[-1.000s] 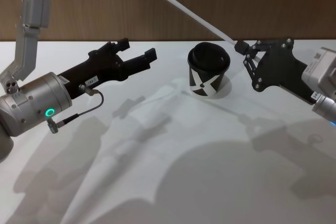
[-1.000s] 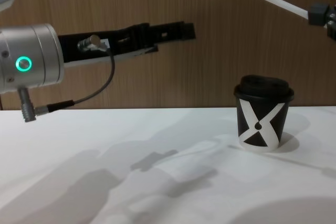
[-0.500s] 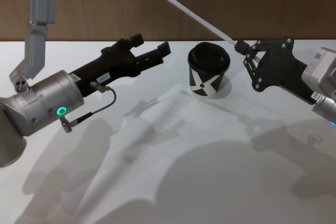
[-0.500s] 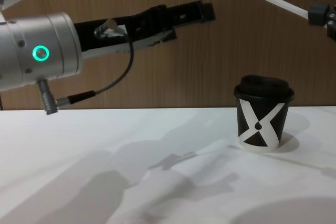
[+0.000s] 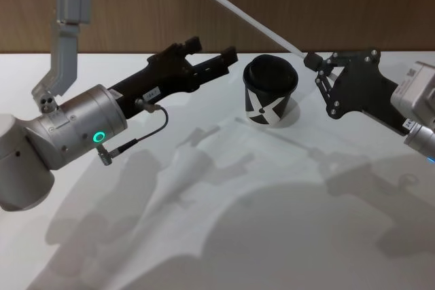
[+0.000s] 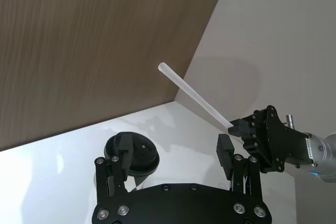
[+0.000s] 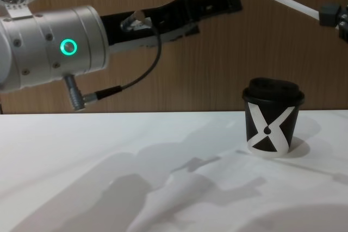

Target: Pick up the straw with one hand, pass it to the other hand, and insert it into the cup.

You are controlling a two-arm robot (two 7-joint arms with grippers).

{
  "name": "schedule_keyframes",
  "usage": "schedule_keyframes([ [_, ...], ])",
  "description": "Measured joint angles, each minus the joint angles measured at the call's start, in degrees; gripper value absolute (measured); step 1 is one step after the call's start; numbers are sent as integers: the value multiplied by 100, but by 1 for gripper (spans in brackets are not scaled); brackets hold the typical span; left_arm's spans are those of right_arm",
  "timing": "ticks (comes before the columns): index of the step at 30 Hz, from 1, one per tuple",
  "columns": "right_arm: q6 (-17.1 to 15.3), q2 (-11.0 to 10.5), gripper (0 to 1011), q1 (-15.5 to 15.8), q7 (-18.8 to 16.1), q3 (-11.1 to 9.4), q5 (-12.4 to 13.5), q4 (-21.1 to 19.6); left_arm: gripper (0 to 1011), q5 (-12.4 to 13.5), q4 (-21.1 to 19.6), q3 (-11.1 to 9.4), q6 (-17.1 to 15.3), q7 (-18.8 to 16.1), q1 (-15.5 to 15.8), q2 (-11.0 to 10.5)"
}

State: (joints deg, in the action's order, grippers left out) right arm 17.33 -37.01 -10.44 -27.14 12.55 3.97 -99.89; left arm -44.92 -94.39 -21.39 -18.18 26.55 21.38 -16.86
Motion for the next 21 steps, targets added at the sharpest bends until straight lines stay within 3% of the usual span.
schedule_keyframes([
  [21, 0, 0, 0, 0, 0, 0, 0, 0, 1003, -252, 317, -181, 25, 150, 317, 209],
])
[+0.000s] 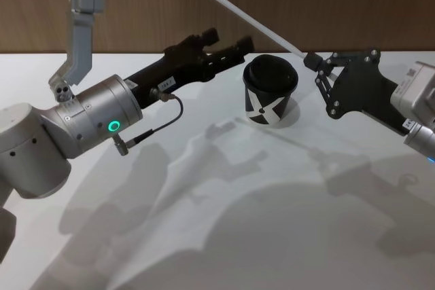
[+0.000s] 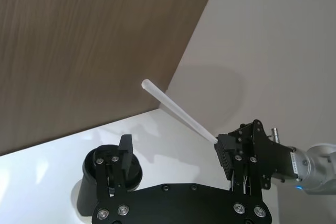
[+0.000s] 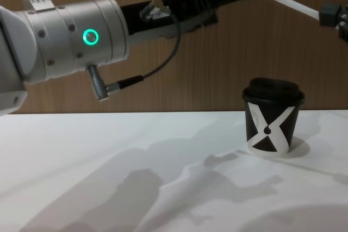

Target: Pick up the straw with one hand, pass it to the other hand, and insert it into the cup.

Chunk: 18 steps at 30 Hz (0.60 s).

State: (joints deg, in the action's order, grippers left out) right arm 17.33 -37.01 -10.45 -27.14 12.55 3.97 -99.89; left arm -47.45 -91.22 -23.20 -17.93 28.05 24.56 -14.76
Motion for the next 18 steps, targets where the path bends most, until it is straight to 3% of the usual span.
schedule_keyframes([
  [18, 0, 0, 0, 0, 0, 0, 0, 0, 1003, -462, 303, -4, -199, 110, 198, 206],
])
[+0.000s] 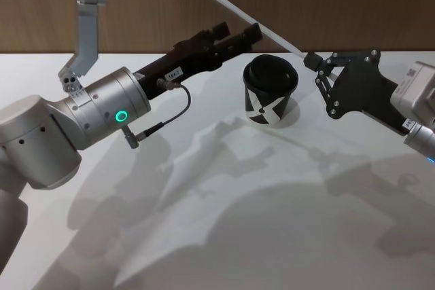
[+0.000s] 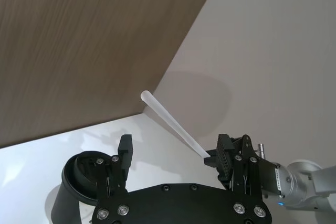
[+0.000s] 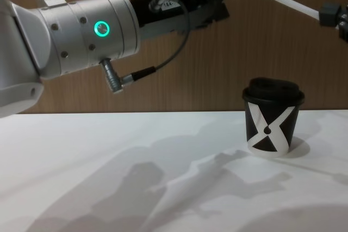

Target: Pick up the straw with one hand, pass it to the other hand, and insert it into the cup.

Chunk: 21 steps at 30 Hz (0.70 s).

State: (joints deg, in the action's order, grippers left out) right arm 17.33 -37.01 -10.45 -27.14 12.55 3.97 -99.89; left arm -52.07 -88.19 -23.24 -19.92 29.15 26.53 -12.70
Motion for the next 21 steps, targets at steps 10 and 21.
schedule_keyframes([
  [10, 0, 0, 0, 0, 0, 0, 0, 0, 1003, -272, 223, -3, -199, -59, 123, 134],
  [21, 0, 0, 0, 0, 0, 0, 0, 0, 1003, -476, 478, -59, -306, 9, 278, 253],
])
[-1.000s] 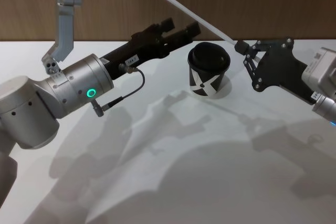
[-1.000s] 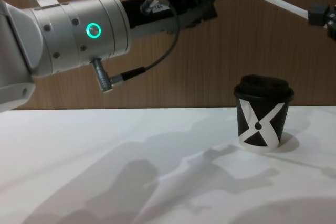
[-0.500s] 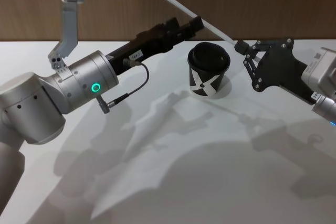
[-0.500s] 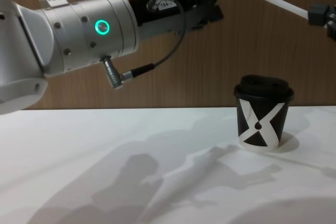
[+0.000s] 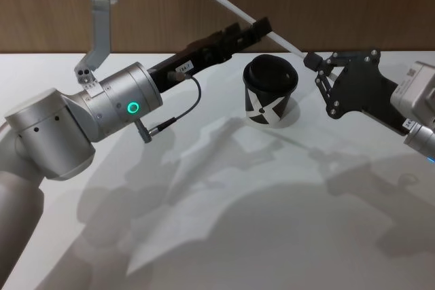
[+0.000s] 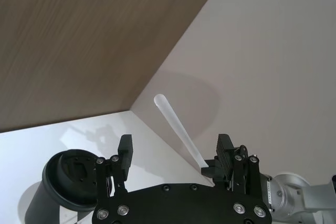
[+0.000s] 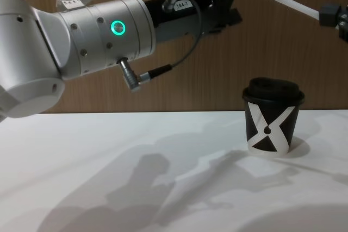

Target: Pick up the straw with one hand, pass it to the other hand, and insert it into the cup.

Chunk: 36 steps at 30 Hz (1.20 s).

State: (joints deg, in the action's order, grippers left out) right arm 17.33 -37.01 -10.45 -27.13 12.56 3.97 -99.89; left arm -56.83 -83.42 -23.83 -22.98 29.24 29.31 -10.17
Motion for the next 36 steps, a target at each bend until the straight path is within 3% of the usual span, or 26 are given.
schedule_keyframes([
  [19, 0, 0, 0, 0, 0, 0, 0, 0, 1003, -368, 334, -17, -123, 190, 192, 133],
  [36, 0, 0, 0, 0, 0, 0, 0, 0, 1003, -471, 398, -63, -95, 197, 240, 129],
])
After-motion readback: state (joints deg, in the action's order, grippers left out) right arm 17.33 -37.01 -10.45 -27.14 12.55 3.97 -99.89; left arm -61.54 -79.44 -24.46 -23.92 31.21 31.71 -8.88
